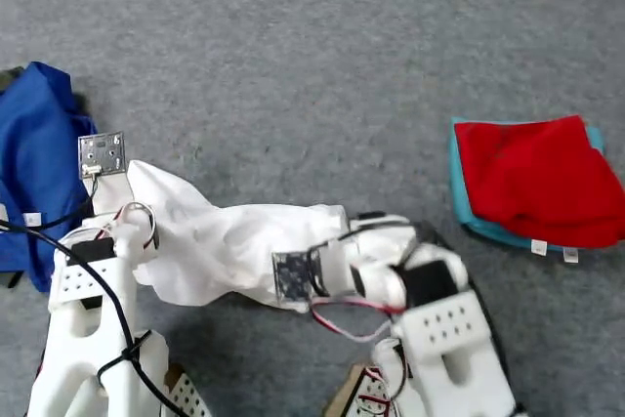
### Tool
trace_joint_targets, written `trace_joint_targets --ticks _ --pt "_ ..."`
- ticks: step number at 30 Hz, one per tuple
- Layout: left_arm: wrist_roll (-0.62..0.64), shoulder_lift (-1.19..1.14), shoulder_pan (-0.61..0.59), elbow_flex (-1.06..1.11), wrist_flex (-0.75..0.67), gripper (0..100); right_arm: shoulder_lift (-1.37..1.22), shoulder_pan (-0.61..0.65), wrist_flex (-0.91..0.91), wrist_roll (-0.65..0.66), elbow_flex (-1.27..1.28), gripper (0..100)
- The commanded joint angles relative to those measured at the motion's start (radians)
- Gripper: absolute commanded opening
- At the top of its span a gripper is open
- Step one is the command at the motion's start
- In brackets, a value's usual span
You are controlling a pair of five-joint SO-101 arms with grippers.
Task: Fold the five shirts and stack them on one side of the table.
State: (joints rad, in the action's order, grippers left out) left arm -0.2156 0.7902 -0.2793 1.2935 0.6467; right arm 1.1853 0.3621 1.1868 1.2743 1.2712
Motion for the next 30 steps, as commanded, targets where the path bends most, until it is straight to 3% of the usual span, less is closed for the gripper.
trace_joint_targets --ticks 1,10,16,22,30 --pt "-0.002 -0.002 -0.009 -0.002 -0.018 2 0.173 -0.022 -0.034 0.002 0.094 22.0" --pt "-0.002 -0.002 -0.008 -0.002 -0.018 2 0.433 -0.018 -0.037 -0.014 0.242 22.4" --pt "-0.002 -0.002 -0.006 -0.002 -0.018 2 0.446 0.001 -0.038 -0.009 0.274 22.0" --pt "0.0 -0.002 -0.006 -0.002 -0.018 2 0.446 0.039 -0.038 -0.012 0.269 12.0" --pt "0.005 -0.002 -0.006 0.0 -0.018 2 0.446 0.039 -0.101 -0.037 0.294 11.5"
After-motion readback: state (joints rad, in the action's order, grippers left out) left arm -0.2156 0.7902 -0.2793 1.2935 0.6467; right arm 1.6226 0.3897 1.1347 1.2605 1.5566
